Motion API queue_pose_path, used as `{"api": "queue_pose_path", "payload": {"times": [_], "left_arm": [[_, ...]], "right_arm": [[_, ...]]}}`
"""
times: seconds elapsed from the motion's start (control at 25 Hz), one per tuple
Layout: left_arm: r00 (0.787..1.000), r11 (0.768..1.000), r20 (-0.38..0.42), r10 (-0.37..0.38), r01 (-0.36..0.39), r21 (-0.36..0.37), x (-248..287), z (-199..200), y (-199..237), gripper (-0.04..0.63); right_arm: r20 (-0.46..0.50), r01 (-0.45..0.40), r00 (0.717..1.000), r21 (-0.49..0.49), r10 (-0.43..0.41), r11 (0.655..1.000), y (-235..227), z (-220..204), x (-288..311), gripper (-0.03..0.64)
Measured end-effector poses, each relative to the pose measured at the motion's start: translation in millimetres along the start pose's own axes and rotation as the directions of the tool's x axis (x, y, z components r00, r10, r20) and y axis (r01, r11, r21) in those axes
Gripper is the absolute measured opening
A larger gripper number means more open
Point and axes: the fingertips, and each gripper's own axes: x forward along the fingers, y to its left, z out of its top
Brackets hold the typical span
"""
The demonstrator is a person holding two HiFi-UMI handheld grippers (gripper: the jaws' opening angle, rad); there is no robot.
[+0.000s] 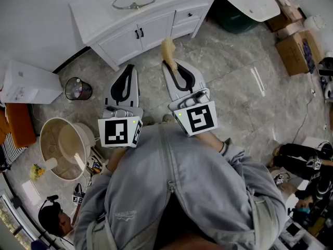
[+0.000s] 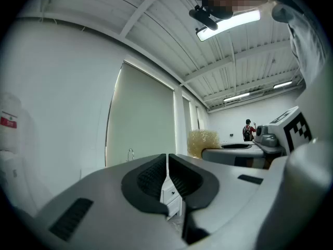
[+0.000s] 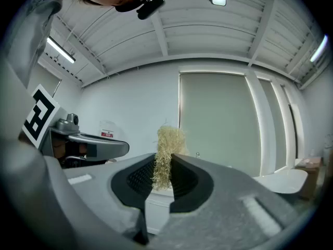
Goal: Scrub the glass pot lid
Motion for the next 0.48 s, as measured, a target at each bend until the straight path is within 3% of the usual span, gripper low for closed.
{"api": "queue_pose_path", "payload": {"times": [0.48], "left_arm": [[0.999,0.999,-0.01,0.046,-0.046,0.013,22,-1,-21,0.017]], "right_arm": [[0.04,-0.064,0.997,0.043,0.063,0.997,-30,2,-5,0.048]]}}
